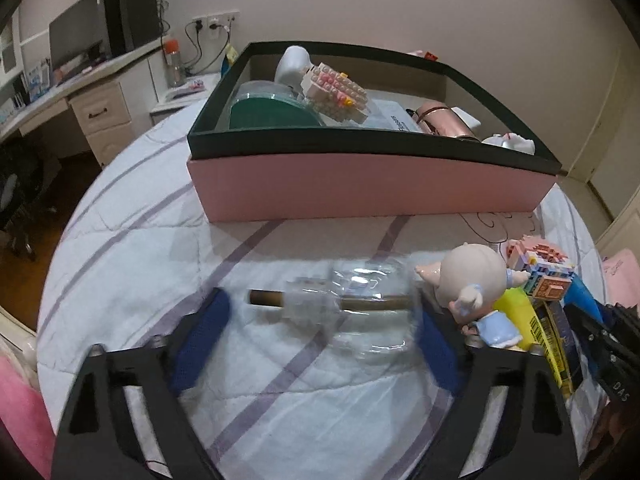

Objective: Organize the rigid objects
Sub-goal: 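Grasp the corked glass bottle with left tool while right tool holds the blue highlighter, then lift the glass bottle with left tool while right tool carries the highlighter toward the pink box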

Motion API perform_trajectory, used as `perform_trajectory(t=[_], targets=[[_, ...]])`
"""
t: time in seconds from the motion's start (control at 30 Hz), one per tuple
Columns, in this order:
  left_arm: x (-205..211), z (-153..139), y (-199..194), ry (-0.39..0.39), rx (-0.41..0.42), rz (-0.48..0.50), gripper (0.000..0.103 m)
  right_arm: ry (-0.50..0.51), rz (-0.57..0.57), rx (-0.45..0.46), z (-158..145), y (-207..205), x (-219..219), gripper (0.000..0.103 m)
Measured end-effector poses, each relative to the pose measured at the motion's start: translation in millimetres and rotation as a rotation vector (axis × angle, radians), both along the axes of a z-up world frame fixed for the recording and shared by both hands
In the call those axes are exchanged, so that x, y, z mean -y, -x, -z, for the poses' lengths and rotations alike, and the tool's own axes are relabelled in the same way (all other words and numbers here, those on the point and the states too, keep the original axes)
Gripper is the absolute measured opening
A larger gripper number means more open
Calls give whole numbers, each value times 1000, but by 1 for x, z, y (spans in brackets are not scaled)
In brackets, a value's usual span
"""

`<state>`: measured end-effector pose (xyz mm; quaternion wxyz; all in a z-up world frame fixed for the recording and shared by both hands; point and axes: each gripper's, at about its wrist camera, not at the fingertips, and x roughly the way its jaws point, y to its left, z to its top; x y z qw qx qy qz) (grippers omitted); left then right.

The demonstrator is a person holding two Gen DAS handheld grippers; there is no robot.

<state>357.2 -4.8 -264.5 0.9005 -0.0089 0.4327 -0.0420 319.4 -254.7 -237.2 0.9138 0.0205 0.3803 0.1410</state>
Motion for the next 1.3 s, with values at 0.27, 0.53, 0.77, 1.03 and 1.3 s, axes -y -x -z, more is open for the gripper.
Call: perform_trajectory(t=[0.27, 0.53, 0.77, 1.03, 1.3], targets=[[-2, -7, 14, -14, 37, 1, 75, 52, 3, 11, -1, 1, -6, 24], [-12, -22, 47, 26, 108, 11, 75, 81, 42, 39, -4, 10, -8, 20], [-9, -41, 75, 63, 178, 30, 75, 76, 36, 105, -27, 28, -21, 20], [-5, -88, 110, 59, 332, 33, 75, 42, -4, 287, -88, 53, -43, 18], [-5, -132, 131, 11, 476, -17, 75, 28, -51, 407, -131, 66, -64, 18]])
